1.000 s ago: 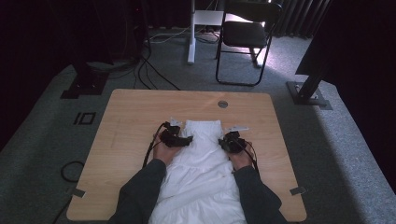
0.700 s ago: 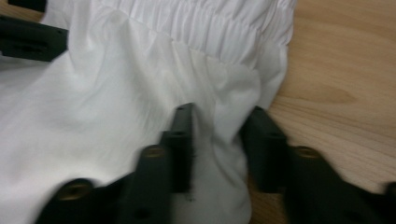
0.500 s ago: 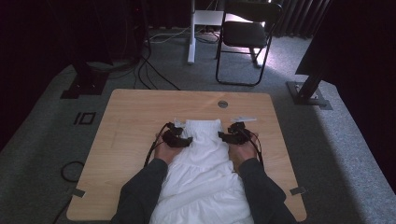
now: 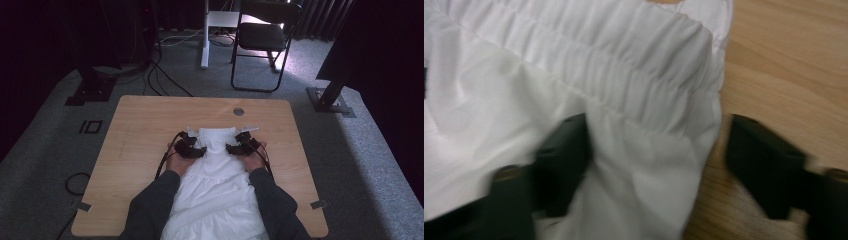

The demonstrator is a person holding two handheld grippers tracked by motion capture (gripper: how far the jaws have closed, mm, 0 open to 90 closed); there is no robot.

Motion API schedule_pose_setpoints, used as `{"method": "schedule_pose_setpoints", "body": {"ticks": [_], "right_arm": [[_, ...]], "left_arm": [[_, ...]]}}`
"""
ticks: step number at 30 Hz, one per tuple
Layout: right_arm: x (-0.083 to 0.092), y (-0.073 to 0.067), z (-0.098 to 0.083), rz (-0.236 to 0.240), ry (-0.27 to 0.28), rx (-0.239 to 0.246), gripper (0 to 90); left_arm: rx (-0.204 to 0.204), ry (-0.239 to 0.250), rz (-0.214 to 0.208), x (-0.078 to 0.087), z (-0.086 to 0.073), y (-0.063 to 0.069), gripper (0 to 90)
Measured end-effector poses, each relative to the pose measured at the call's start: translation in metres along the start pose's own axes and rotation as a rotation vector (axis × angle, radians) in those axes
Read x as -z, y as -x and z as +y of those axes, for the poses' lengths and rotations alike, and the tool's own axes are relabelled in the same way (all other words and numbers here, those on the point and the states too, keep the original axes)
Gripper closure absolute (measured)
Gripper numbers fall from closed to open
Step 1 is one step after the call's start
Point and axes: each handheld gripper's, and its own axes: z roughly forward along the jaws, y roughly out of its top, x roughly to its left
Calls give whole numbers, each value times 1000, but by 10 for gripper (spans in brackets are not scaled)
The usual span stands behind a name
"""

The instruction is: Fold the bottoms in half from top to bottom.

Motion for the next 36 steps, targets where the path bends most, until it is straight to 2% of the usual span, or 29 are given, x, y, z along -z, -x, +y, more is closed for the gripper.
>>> {"method": "schedule_pose_setpoints", "body": {"ticks": [1, 2, 3, 4, 5, 6, 8, 10, 13, 16, 19, 24, 27, 30, 33, 36], "right_arm": [[1, -2, 0, 15, 2, 3, 529], [1, -4, 0, 18, 2, 16, 584], [1, -6, 1, 22, 4, 19, 655], [1, -6, 1, 22, 4, 19, 655], [1, -6, 1, 30, 4, 9, 705], [0, -5, 3, 45, 0, -19, 772], [-1, -2, 6, 62, -14, -40, 807], [0, 2, 10, 63, -28, -50, 820], [8, 6, 19, 77, -4, -58, 823], [24, 9, 35, 89, 54, -51, 823], [44, 11, 58, 80, 116, -45, 823], [87, 14, 101, 70, 272, -22, 824], [107, 15, 118, 82, 330, -33, 824], [118, 11, 122, 84, 330, -12, 823], [126, 7, 111, 121, 329, -2, 823], [136, -2, 93, 152, 329, 16, 823]], "left_arm": [[0, -1, -10, 0, 1, 1, 506], [2, -3, -22, 0, 2, 2, 576], [6, -12, -19, 0, 3, 3, 613], [6, -12, -19, 0, 3, 3, 647], [18, -22, -45, -1, 5, 3, 647], [26, -25, -54, -1, 6, 3, 732], [22, -33, -60, -1, 8, 2, 786], [-4, -42, -50, 1, 13, 0, 811], [21, 5, -68, 12, 24, -8, 821], [28, 73, -68, 29, 44, -15, 826], [9, 147, -48, 50, 69, -17, 827], [-19, 269, -26, 89, 112, -20, 827], [-38, 307, -16, 106, 126, -18, 827], [-50, 302, -26, 115, 123, -16, 825], [-68, 289, -42, 122, 113, -12, 825], [-94, 293, -73, 136, 93, -4, 824]]}}
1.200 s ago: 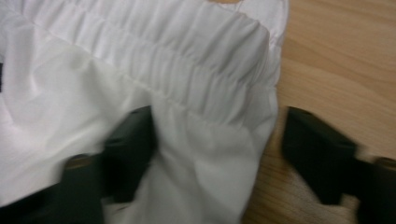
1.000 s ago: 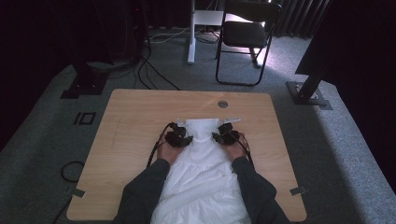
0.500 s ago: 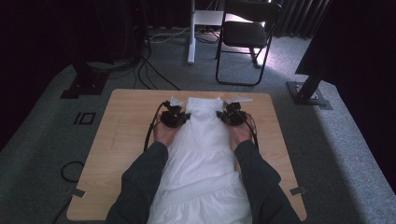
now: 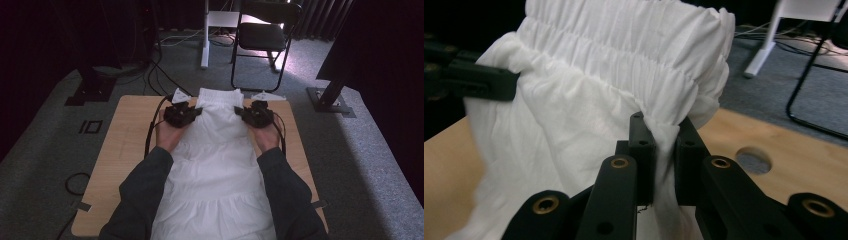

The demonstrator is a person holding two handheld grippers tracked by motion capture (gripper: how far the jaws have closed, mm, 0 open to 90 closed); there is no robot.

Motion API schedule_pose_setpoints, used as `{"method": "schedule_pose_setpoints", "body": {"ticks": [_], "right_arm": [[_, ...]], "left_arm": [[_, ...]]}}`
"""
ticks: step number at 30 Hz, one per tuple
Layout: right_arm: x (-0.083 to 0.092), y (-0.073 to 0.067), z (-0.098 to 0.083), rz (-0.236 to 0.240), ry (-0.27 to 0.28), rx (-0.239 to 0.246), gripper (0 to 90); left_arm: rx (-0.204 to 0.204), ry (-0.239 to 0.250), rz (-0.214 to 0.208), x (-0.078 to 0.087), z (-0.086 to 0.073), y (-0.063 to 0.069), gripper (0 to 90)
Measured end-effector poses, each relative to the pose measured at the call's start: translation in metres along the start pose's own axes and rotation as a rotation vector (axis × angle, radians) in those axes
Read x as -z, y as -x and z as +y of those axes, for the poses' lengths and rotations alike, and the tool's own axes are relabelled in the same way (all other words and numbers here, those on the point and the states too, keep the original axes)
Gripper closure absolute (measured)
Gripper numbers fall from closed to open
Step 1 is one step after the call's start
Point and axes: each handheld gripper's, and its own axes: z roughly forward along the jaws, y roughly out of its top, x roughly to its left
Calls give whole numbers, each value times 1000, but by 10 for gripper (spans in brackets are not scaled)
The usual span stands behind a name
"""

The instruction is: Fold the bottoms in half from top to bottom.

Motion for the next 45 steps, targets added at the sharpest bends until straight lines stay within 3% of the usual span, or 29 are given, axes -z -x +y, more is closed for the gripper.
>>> {"method": "schedule_pose_setpoints", "body": {"ticks": [3, 6, 9, 13, 14, 15, 17, 19, 21, 24, 27, 34, 36, 40, 41, 42, 45], "right_arm": [[15, -15, -21, 30, -15, 29, 822], [27, -32, -47, 44, -50, 61, 822], [37, -44, -76, 73, -87, 54, 822], [43, -58, -121, 95, -162, 53, 821], [42, -60, -129, 98, -183, 50, 821], [40, -64, -146, 101, -229, 48, 820], [34, -66, -164, 101, -282, 54, 819], [27, -66, -177, 104, -339, 38, 818], [18, -63, -184, 94, -380, 25, 815], [8, -61, -183, 78, -400, 21, 814], [-5, -57, -178, 38, -405, 63, 813], [-37, -35, -158, 11, -419, 84, 810], [-55, -24, -145, -12, -429, 90, 807], [-72, -12, -135, -31, -434, 75, 804], [-77, -9, -132, -33, -433, 56, 803], [-85, -4, -126, -36, -437, 19, 802], [-93, -1, -122, -44, -430, -17, 801]], "left_arm": [[-9, -7, -29, 16, -18, 13, 822], [-12, -24, -61, 33, -50, 31, 821], [-9, -60, -91, 41, -80, 46, 818], [35, -152, -147, 43, -126, 64, 817], [52, -208, -162, 39, -143, 71, 817], [46, -230, -162, 38, -149, 73, 816], [45, -315, -163, 27, -171, 81, 816], [37, -375, -167, 17, -183, 82, 816], [61, -381, -189, 12, -180, 75, 813], [15, -394, -144, 3, -174, 74, 813], [13, -399, -113, -5, -168, 73, 813], [7, -396, -50, -22, -157, 70, 810], [-2, -392, -21, -38, -149, 59, 809], [-28, -384, 12, -52, -141, 44, 806], [-37, -379, 38, -61, -136, 31, 806], [-37, -377, 43, -64, -135, 26, 807], [-65, -373, 70, -75, -129, 13, 808]]}}
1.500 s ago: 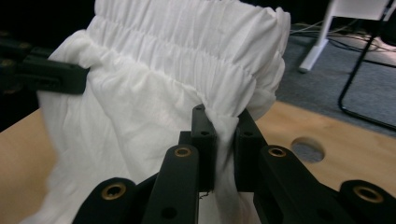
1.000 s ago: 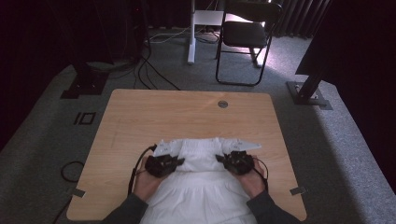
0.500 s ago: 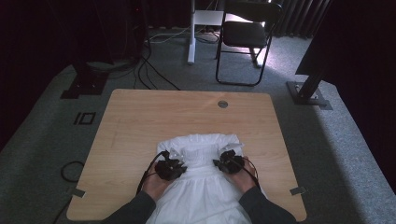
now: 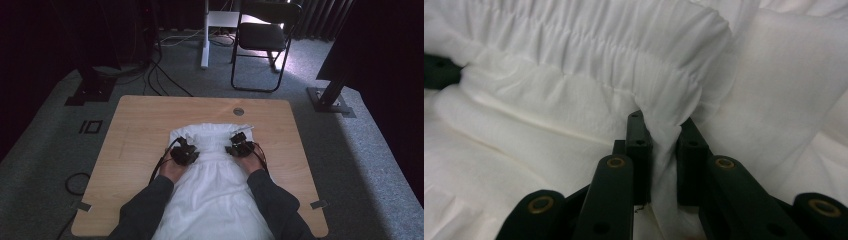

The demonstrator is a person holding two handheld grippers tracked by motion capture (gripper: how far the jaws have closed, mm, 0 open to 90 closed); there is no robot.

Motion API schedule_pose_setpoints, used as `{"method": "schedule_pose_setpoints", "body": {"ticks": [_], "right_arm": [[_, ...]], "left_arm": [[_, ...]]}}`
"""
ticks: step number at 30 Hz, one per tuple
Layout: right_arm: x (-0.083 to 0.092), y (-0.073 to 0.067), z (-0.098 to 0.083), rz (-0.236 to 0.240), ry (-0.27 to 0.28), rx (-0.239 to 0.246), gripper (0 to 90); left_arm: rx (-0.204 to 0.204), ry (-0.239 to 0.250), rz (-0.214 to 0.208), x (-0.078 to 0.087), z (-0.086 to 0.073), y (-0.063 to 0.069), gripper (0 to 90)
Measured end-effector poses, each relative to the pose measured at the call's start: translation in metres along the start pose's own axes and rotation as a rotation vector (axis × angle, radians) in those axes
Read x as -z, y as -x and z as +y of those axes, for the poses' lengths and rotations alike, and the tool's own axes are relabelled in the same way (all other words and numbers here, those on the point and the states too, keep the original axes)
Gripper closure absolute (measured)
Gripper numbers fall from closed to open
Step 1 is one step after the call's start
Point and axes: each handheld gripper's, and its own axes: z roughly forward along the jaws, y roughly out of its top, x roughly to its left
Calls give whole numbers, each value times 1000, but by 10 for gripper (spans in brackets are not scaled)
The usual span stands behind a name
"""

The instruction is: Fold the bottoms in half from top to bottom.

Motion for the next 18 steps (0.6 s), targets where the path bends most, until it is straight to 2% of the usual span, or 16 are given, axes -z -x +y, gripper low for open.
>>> {"method": "schedule_pose_setpoints", "body": {"ticks": [1, 2, 4, 7, 10, 13, 15, 17, 18], "right_arm": [[0, 0, 0, 0, 0, 0, 801], [-1, 1, 1, 4, 1, -14, 800], [-6, 2, 8, 12, 4, -51, 796], [-11, 4, 13, 13, 15, -40, 794], [-17, 12, 22, -2, 21, -20, 791], [-21, 18, 30, -20, 12, -34, 788], [-26, 20, 38, -55, 8, -36, 790], [-28, 19, 41, -69, 10, -15, 796], [-27, 19, 41, -67, 12, -16, 800]], "left_arm": [[0, 0, 0, 0, 0, 0, 808], [-38, -16, 41, -7, 9, -8, 808], [-62, -34, 79, -12, 17, -13, 809], [-66, -62, 110, -19, 27, -21, 810], [-68, -66, 126, -24, 33, -22, 809], [-59, -70, 138, -27, 37, -22, 811], [-57, -80, 152, -30, 41, -23, 813], [-30, -80, 130, -30, 43, -27, 814], [8, -69, 103, -29, 43, -31, 820]]}}
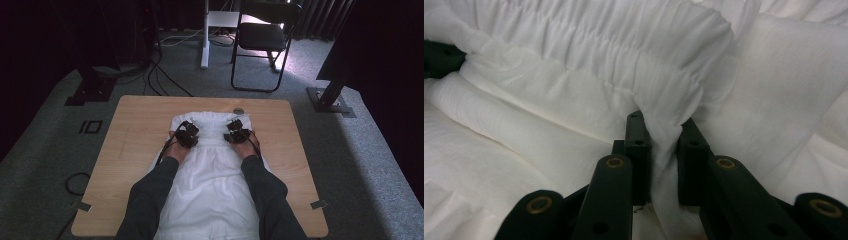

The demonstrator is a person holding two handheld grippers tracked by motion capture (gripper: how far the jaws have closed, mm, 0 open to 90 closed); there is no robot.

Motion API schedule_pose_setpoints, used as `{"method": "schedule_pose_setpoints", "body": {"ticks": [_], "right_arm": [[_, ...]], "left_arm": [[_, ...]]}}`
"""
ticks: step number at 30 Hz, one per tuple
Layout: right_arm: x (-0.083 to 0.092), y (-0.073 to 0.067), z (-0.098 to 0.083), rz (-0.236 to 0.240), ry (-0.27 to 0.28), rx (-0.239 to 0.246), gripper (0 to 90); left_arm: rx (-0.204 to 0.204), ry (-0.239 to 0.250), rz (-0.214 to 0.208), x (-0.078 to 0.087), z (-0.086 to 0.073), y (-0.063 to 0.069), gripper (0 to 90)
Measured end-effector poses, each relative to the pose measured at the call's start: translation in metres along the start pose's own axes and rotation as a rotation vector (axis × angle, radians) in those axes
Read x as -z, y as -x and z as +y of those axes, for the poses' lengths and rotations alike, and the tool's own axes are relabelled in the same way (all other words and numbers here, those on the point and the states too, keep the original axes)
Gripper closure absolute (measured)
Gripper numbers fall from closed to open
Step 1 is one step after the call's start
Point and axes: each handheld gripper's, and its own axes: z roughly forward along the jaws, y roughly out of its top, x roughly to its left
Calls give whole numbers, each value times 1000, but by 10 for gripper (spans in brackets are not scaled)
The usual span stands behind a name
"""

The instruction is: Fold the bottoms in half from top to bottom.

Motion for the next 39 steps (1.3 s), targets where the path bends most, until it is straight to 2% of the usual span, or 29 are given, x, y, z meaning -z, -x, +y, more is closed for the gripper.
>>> {"method": "schedule_pose_setpoints", "body": {"ticks": [2, 6, 7, 8, 9, 12, 14, 17, 19, 20, 21, 23, 24, 25, 26, 27, 29, 30, 31, 33, 34, 36, 38, 39], "right_arm": [[8, 1, 2, 16, 23, -40, 814], [38, -1, 10, 22, 104, -3, 820], [38, -1, 10, 22, 104, -3, 820], [46, -1, 13, 30, 128, -5, 821], [75, -3, 20, 47, 209, 2, 821], [114, -6, 26, 51, 300, 19, 821], [136, -12, 26, 60, 339, 34, 822], [162, -22, 18, 64, 371, 87, 822], [168, -26, 13, 74, 374, 99, 821], [173, -29, 7, 84, 374, 111, 821], [177, -36, -9, 113, 364, 127, 821], [174, -42, -24, 126, 336, 148, 820], [171, -45, -32, 130, 319, 153, 820], [171, -45, -32, 130, 319, 153, 820], [167, -47, -41, 135, 298, 163, 820], [160, -51, -56, 157, 264, 158, 819], [150, -56, -74, 170, 218, 156, 818], [146, -58, -80, 178, 202, 156, 818], [140, -60, -88, 181, 177, 161, 817], [129, -63, -105, 183, 123, 164, 815], [123, -63, -112, 193, 96, 157, 814], [110, -62, -122, 191, 53, 143, 810], [106, -61, -125, 200, 41, 131, 810], [99, -60, -127, 207, 34, 106, 809]], "left_arm": [[47, 30, -35, 7, -1, -5, 845], [112, 165, -93, 40, 2, -14, 860], [112, 165, -93, 40, 2, -14, 862], [128, 272, -119, 71, 9, -17, 862], [125, 317, -128, 84, 11, -16, 865], [107, 426, -164, 118, 11, -10, 866], [79, 461, -176, 137, 7, -4, 867], [32, 483, -181, 160, -2, 6, 867], [24, 482, -189, 166, -7, 8, 866], [7, 461, -201, 171, -21, 16, 866], [0, 443, -206, 171, -28, 20, 864], [11, 397, -239, 165, -44, 27, 863], [4, 371, -244, 160, -53, 32, 862], [4, 371, -244, 160, -53, 32, 861], [9, 328, -264, 151, -68, 39, 861], [23, 303, -285, 144, -77, 43, 860], [33, 254, -293, 133, -91, 50, 858], [48, 231, -312, 127, -99, 54, 858], [45, 198, -326, 119, -107, 60, 858], [18, 136, -311, 105, -118, 67, 857], [20, 118, -315, 99, -121, 69, 857], [0, 110, -297, 92, -122, 69, 854], [2, 101, -285, 88, -117, 66, 852], [-30, 94, -253, 86, -113, 65, 850]]}}
